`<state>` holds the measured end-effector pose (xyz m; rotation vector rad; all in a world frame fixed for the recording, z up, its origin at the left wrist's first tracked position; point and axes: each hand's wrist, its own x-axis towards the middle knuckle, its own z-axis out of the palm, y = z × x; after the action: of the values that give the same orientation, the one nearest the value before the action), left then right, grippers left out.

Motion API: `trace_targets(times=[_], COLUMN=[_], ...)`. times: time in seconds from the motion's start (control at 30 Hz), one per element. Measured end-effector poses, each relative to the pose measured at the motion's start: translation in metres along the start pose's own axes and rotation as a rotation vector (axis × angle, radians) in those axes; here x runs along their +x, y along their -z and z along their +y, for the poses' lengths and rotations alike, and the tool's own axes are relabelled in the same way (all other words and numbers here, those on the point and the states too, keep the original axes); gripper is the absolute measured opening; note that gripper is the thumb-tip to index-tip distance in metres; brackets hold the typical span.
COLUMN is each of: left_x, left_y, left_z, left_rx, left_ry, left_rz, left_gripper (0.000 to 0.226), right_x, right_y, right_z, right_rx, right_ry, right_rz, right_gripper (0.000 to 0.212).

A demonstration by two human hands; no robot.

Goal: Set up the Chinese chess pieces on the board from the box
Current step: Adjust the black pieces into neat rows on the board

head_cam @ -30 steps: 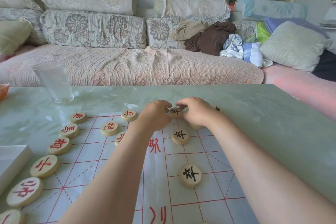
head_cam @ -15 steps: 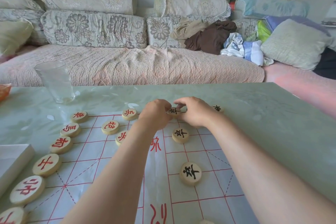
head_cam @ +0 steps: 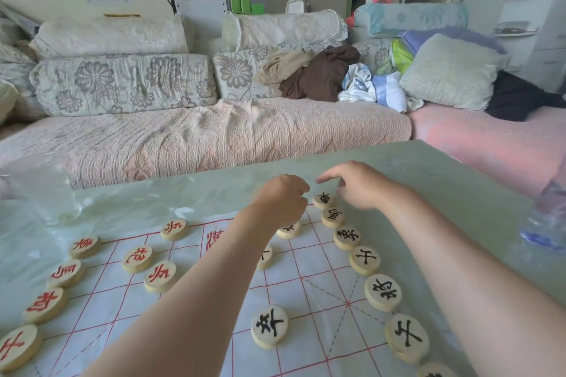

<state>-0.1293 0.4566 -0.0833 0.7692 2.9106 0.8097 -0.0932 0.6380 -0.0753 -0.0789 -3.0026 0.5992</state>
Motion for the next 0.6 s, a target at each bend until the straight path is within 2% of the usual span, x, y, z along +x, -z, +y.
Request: trace_targets(times=[0.1,0.3,0.43,0.53,0.6], left_x=[0.019,0.038,0.043,0.045,0.045], left_y=[-0.015,-0.026,-0.029,-0.026,-0.024], left_z=[0.009,0.008,0.005,0.006,0.005], left_rx=[0.108,0.279,0.075,-0.118,-0.180], left_ry=[0.042,0.033,0.022,0.036,0.052], left_rz=[-0.067,-0.105,-0.099,-0.033,-0.005], left_gripper=[0.029,0.028,0.032,0.035,0.038], right_x=[0.003,0.020,0.026,0.029,0.031], right_y=[-0.003,-0.005,-0.004,-0.003,-0.001], right_z=[0.006,0.010,0.014,0.018,0.021], right_rx=[-0.031,-0.095,-0.062,0.069,0.134], right_ry=[0.050,0.158,0.142,0.104,0.054], right_rz=[-0.066,-0.182,-0.169,-0.073,-0.023], right_gripper=[0.068,0.057,0.051,0.038,0.047])
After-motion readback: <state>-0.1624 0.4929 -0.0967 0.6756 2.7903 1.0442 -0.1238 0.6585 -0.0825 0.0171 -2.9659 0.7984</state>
